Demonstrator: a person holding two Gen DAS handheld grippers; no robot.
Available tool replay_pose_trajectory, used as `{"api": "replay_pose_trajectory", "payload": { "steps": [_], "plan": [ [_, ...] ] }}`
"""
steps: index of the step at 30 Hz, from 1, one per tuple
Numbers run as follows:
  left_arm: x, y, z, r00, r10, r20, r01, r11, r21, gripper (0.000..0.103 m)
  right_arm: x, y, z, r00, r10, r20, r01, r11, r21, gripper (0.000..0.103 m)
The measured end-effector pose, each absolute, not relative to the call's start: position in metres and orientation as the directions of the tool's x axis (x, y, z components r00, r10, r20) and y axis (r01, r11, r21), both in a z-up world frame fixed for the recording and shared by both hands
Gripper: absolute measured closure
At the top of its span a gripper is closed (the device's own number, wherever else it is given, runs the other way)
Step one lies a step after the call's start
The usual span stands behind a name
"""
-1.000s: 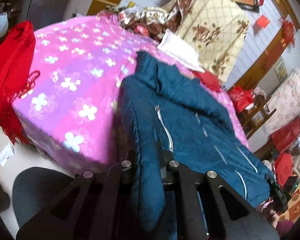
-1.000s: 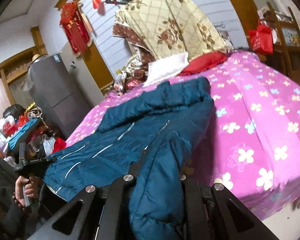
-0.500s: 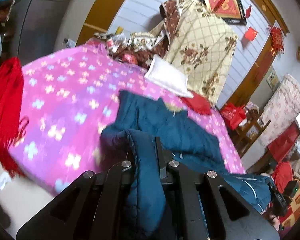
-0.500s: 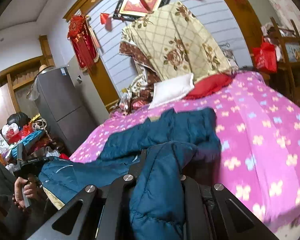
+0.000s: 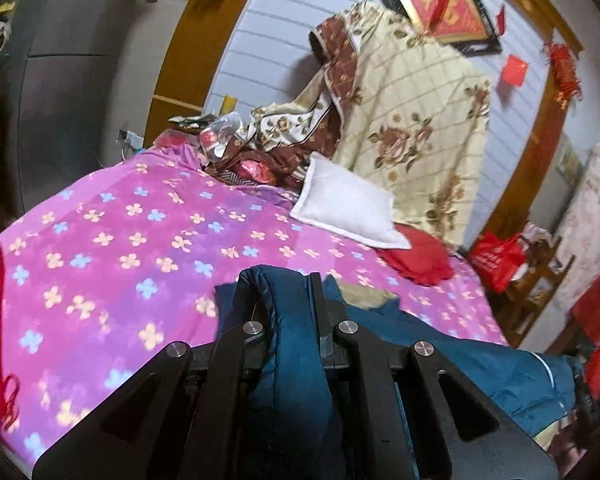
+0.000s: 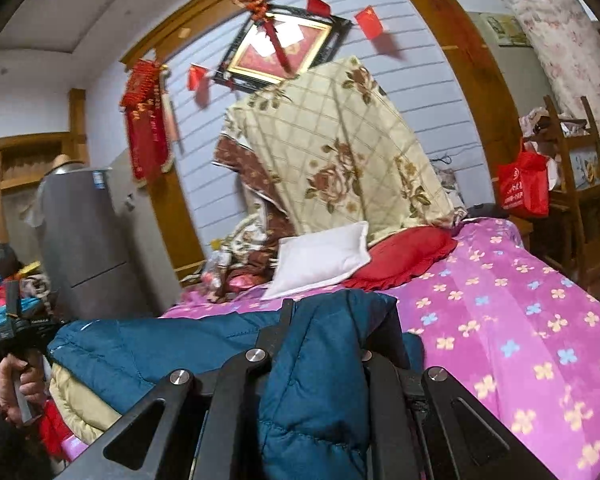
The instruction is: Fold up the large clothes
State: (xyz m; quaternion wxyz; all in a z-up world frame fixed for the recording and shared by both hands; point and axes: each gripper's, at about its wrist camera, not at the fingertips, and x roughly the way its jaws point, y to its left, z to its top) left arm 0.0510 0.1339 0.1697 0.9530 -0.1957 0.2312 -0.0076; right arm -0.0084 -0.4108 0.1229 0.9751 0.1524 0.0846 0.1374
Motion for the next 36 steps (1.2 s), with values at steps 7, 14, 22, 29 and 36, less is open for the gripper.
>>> {"api": "replay_pose_trajectory", "payload": {
  "steps": [7, 14, 22, 29, 36],
  "plan": [
    [0.137, 0.115, 0.135, 0.877, 0.018, -0.481, -0.146, 0.962, -0.23, 0.096, 0.088, -0.407, 0.108, 0.955, 0.238, -0.178, -0.16, 0.916, 0.367, 0.093],
    [0.195, 0.102, 0.115, 0.854, 0.055, -0.517, -0.164, 0.972, -0.168, 0.096, 0.146, -0.406, 0.085, 0.956, 0.191, -0.225, -0.098, 0.925, 0.367, 0.093],
    [0.252, 0.083, 0.064, 0.799, 0.136, -0.586, -0.226, 0.971, -0.084, 0.096, 0.202, -0.408, 0.044, 0.928, 0.186, -0.323, -0.058, 0.928, 0.368, 0.093],
    [0.277, 0.076, 0.02, 0.743, 0.173, -0.647, -0.249, 0.968, -0.028, 0.094, 0.231, -0.406, 0.011, 0.894, 0.205, -0.399, -0.036, 0.919, 0.391, 0.091],
    [0.278, 0.082, 0.008, 0.715, 0.138, -0.685, -0.253, 0.965, -0.07, 0.092, 0.252, -0.407, -0.009, 0.809, 0.265, -0.525, -0.001, 0.893, 0.45, 0.08]
  ]
}}
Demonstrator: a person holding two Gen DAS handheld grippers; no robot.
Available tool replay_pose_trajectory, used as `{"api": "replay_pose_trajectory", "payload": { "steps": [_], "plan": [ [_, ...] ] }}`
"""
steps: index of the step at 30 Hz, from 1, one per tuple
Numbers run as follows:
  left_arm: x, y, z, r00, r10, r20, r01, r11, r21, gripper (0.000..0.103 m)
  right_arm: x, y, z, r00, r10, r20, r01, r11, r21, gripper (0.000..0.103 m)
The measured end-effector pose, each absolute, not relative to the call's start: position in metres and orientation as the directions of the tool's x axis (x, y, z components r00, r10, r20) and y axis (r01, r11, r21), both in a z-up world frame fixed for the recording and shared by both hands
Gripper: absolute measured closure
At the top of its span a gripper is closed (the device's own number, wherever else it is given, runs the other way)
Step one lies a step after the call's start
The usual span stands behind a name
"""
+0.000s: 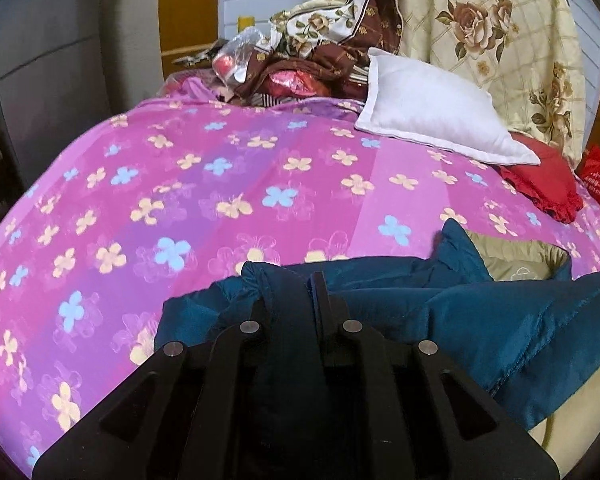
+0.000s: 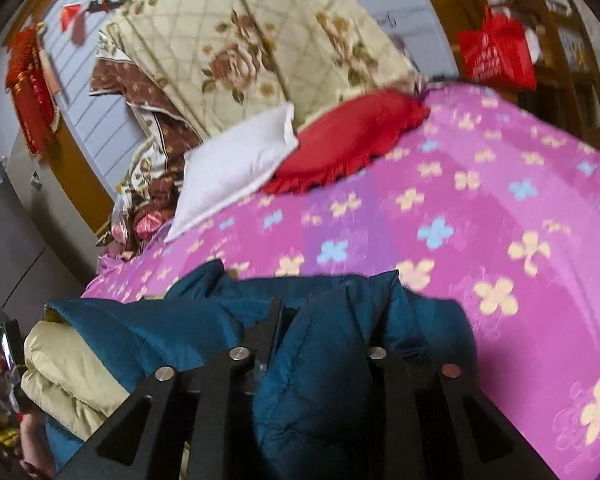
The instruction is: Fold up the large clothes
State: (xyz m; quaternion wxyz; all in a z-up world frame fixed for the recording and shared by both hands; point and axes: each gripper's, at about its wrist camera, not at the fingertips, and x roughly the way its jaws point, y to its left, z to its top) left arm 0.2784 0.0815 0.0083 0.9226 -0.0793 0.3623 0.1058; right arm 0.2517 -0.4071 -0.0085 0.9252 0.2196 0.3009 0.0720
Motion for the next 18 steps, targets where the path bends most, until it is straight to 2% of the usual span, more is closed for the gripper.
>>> {"api": "replay_pose_trajectory", "payload": {
  "steps": [4, 6, 7, 8, 9, 11, 14, 18],
  "plan": [
    [0.273, 0.092, 0.017, 0.691, 0.09, -0.717, -0.251, 0.96, -0.121, 0.087, 0.245, -0.419, -0.006, 0.794, 0.368, -0.483, -0.027, 0.816, 0.578, 0.066],
    [0.269, 0.099, 0.025, 0.686, 0.046, -0.726, -0.24, 0.956, -0.166, 0.079, 0.235, -0.429, 0.0, 0.804, 0.447, -0.392, -0.069, 0.724, 0.686, 0.051],
    [0.267, 0.103, 0.032, 0.686, 0.019, -0.727, -0.233, 0.953, -0.195, 0.075, 0.229, -0.434, 0.004, 0.809, 0.475, -0.346, -0.091, 0.683, 0.725, 0.035],
    [0.264, 0.107, 0.04, 0.69, -0.006, -0.724, -0.222, 0.95, -0.219, 0.064, 0.221, -0.438, 0.01, 0.82, 0.487, -0.301, -0.11, 0.65, 0.752, 0.024],
    [0.259, 0.11, 0.05, 0.701, -0.036, -0.712, -0.201, 0.948, -0.246, 0.048, 0.215, -0.44, 0.016, 0.831, 0.484, -0.275, -0.12, 0.638, 0.761, 0.022],
    [0.245, 0.111, 0.072, 0.737, -0.012, -0.676, -0.192, 0.955, -0.227, 0.025, 0.202, -0.443, 0.026, 0.843, 0.477, -0.25, -0.135, 0.638, 0.758, 0.021],
    [0.219, 0.114, 0.096, 0.783, 0.001, -0.623, -0.172, 0.961, -0.215, 0.023, 0.18, -0.443, 0.033, 0.847, 0.461, -0.264, -0.148, 0.682, 0.716, 0.021],
    [0.188, 0.114, 0.095, 0.797, -0.003, -0.604, -0.16, 0.963, -0.216, 0.023, 0.161, -0.433, 0.035, 0.832, 0.451, -0.324, -0.165, 0.758, 0.63, 0.021]
  ]
}}
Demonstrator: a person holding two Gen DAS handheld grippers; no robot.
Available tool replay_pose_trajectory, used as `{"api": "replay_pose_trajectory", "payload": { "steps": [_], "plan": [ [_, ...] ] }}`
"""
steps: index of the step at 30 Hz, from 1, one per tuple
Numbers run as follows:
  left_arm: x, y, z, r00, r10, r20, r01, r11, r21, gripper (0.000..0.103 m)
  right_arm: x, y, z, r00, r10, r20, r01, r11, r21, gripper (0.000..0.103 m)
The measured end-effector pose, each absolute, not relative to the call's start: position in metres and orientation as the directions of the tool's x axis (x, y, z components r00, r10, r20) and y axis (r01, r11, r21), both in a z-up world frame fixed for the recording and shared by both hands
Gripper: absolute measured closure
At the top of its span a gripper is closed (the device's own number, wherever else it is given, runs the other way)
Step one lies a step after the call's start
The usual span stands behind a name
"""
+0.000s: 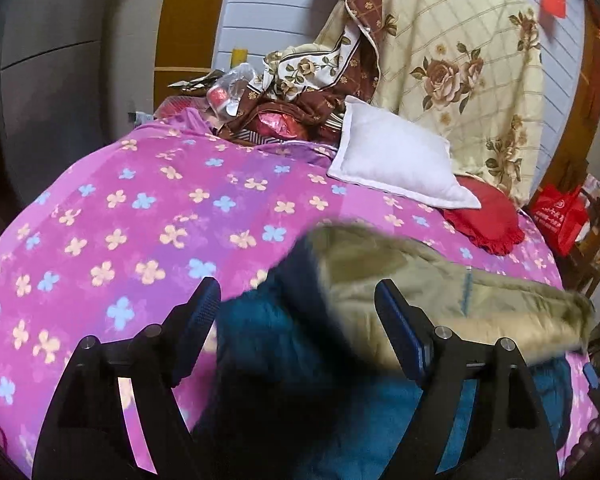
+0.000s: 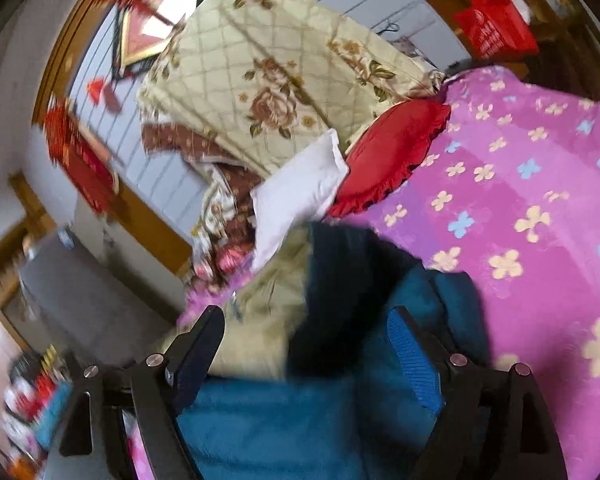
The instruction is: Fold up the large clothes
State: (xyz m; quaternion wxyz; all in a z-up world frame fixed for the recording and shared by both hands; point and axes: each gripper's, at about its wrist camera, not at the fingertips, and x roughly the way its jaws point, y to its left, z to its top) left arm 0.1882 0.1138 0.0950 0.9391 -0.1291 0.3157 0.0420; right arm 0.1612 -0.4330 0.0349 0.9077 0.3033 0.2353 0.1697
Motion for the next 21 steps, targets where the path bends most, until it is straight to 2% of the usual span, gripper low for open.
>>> {"api": "replay_pose_trajectory", "payload": {
  "steps": [5, 11, 14, 17, 21],
  "plan": [
    [0.174, 0.101, 0.071, 0.78, -0.019, -0.626, -0.152, 0.964, -0.219, 0.023, 0.152, -0.408, 0.038, 0.815, 0.433, -0.385, -0.206, 0.837, 0.507, 0.021],
    [0.195, 0.081, 0.053, 0.744, -0.025, -0.667, -0.156, 0.965, -0.21, 0.023, 0.164, -0.386, 0.034, 0.803, 0.376, -0.463, -0.183, 0.894, 0.409, 0.021],
    [0.221, 0.065, 0.056, 0.725, -0.002, -0.689, -0.146, 0.977, -0.157, 0.023, 0.186, -0.375, 0.036, 0.785, 0.352, -0.51, -0.171, 0.914, 0.367, 0.021],
    [0.253, 0.047, 0.059, 0.709, 0.011, -0.705, -0.111, 0.989, -0.096, 0.023, 0.23, -0.358, 0.037, 0.684, 0.362, -0.633, -0.156, 0.921, 0.358, 0.021],
    [0.291, 0.024, 0.055, 0.714, 0.147, -0.685, -0.121, 0.989, 0.085, 0.023, 0.291, -0.339, 0.026, 0.557, 0.339, -0.758, -0.173, 0.94, 0.294, 0.021]
  ]
}}
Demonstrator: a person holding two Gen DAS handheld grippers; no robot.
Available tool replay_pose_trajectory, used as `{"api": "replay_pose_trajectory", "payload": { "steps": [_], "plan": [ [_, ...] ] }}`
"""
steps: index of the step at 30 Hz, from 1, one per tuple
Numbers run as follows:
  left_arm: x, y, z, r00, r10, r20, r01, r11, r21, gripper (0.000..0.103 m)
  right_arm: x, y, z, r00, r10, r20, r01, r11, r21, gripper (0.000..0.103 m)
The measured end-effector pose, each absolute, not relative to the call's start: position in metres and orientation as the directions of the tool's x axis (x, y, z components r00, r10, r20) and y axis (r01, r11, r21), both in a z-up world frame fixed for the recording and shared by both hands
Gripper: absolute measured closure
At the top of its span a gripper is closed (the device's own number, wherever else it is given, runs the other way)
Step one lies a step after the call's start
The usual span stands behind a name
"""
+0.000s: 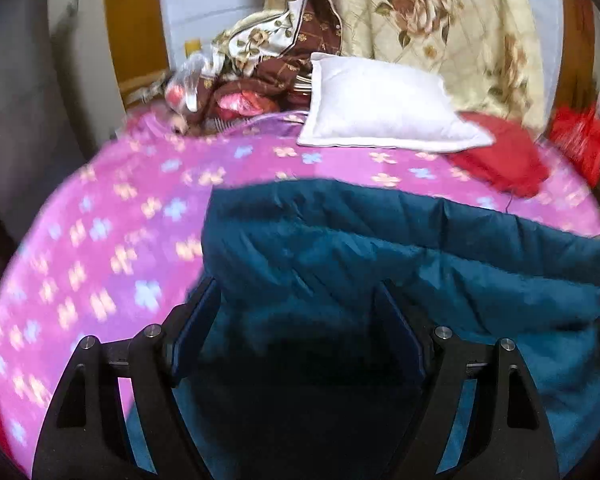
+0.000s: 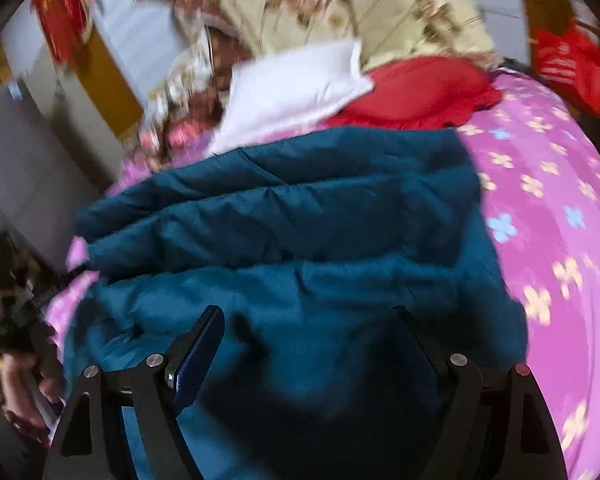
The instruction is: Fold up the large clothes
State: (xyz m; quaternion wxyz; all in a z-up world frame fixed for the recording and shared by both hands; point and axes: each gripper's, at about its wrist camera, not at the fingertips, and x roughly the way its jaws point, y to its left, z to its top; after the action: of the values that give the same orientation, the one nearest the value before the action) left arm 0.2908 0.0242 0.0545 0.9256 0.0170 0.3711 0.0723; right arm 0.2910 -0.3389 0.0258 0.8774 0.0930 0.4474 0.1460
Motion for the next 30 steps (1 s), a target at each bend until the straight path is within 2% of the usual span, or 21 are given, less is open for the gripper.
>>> {"api": "replay_pose_trajectory", "payload": {
  "steps": [3, 5, 10, 14, 19, 21, 25, 27, 28, 30],
  "plan": [
    [0.315, 0.019, 0.026, 0.644, 0.27, -0.716, -0.17, 0.963, 0.21, 0.023, 0.324, -0.35, -0.002, 0.498, 0.317, -0.808, -0.111, 0.947, 0.303, 0.021],
    [0.322, 0.022, 0.009, 0.611, 0.315, -0.726, -0.193, 0.949, 0.249, 0.023, 0.332, -0.359, -0.013, 0.518, 0.286, -0.806, -0.088, 0.955, 0.283, 0.021],
    [0.328, 0.047, -0.005, 0.571, 0.247, -0.783, -0.241, 0.962, 0.128, 0.021, 0.338, -0.368, -0.024, 0.565, 0.26, -0.784, -0.074, 0.961, 0.265, 0.021],
    [0.294, 0.044, 0.026, 0.644, 0.239, -0.727, -0.237, 0.966, 0.107, 0.022, 0.326, -0.362, -0.006, 0.593, 0.177, -0.786, -0.038, 0.981, 0.192, 0.021],
    [0.231, 0.037, 0.069, 0.718, 0.127, -0.684, -0.141, 0.989, 0.035, 0.022, 0.255, -0.352, 0.054, 0.735, 0.209, -0.645, -0.065, 0.969, 0.239, 0.021],
    [0.201, 0.029, 0.072, 0.713, 0.07, -0.698, -0.097, 0.995, 0.001, 0.022, 0.222, -0.334, 0.066, 0.74, 0.238, -0.629, -0.101, 0.964, 0.246, 0.021],
    [0.15, 0.008, 0.059, 0.71, 0.049, -0.702, -0.073, 0.997, -0.005, 0.022, 0.149, -0.293, 0.063, 0.768, 0.258, -0.586, -0.163, 0.964, 0.211, 0.021],
    [0.137, -0.004, 0.038, 0.697, 0.076, -0.713, -0.073, 0.997, 0.035, 0.022, 0.128, -0.283, 0.054, 0.803, 0.242, -0.545, -0.165, 0.969, 0.187, 0.012],
    [0.137, -0.008, 0.026, 0.68, 0.092, -0.727, -0.077, 0.996, 0.054, 0.022, 0.124, -0.281, 0.045, 0.814, 0.218, -0.539, -0.15, 0.974, 0.167, 0.011],
    [0.138, -0.012, 0.008, 0.669, 0.091, -0.738, -0.076, 0.996, 0.054, 0.02, 0.134, -0.277, 0.02, 0.776, 0.197, -0.599, -0.133, 0.98, 0.151, 0.011]
  ]
}}
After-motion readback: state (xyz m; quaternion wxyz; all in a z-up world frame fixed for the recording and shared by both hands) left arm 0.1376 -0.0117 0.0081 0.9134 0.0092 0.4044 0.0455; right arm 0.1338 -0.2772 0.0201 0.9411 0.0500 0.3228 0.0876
